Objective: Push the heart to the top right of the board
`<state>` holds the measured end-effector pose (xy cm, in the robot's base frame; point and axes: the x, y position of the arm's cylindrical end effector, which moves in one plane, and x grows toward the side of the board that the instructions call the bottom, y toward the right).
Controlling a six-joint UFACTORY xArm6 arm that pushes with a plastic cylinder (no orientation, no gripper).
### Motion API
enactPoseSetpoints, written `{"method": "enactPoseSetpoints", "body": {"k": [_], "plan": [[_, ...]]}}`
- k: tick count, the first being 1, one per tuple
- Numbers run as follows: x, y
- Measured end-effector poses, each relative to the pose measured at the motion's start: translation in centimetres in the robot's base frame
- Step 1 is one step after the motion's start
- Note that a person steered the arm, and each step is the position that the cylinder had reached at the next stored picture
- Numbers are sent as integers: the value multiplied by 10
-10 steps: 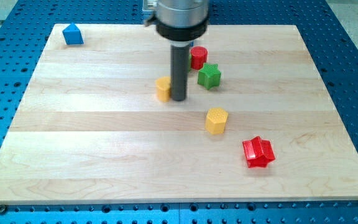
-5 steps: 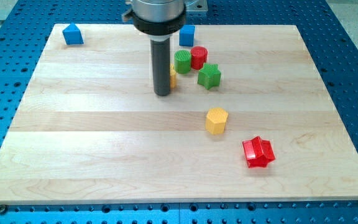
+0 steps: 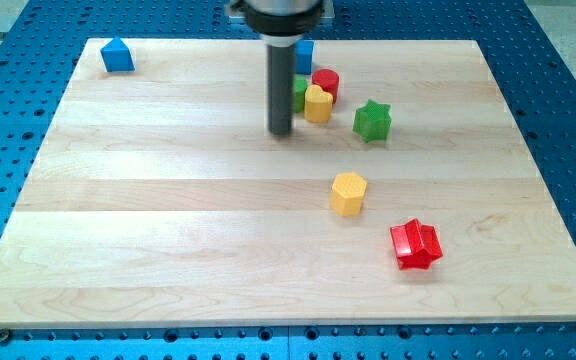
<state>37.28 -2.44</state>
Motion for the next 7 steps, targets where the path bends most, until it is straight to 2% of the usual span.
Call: {"method": "enactPoseSetpoints", "body": {"k": [1,2,3,4,7], "plan": [[-18,37],[-30,132],[-59,161],[-56,135],[-100,91]]}}
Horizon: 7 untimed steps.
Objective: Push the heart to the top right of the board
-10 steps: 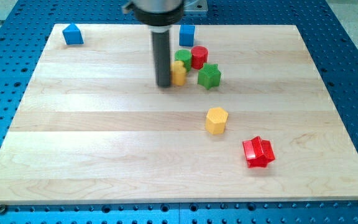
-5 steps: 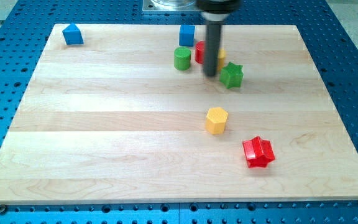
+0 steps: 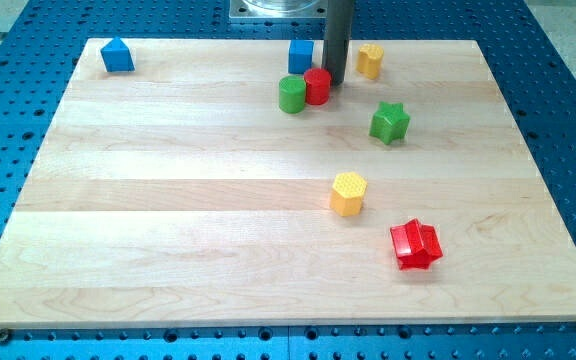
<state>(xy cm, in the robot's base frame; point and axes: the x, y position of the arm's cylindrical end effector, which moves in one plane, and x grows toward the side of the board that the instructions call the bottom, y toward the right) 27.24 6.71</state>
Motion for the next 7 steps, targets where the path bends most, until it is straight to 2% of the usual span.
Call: {"method": "enactPoseSetpoints", "body": {"k": [1,3,4,7], "plan": [[-22,77],[-51,76],[-58,113],[-58,125]]}}
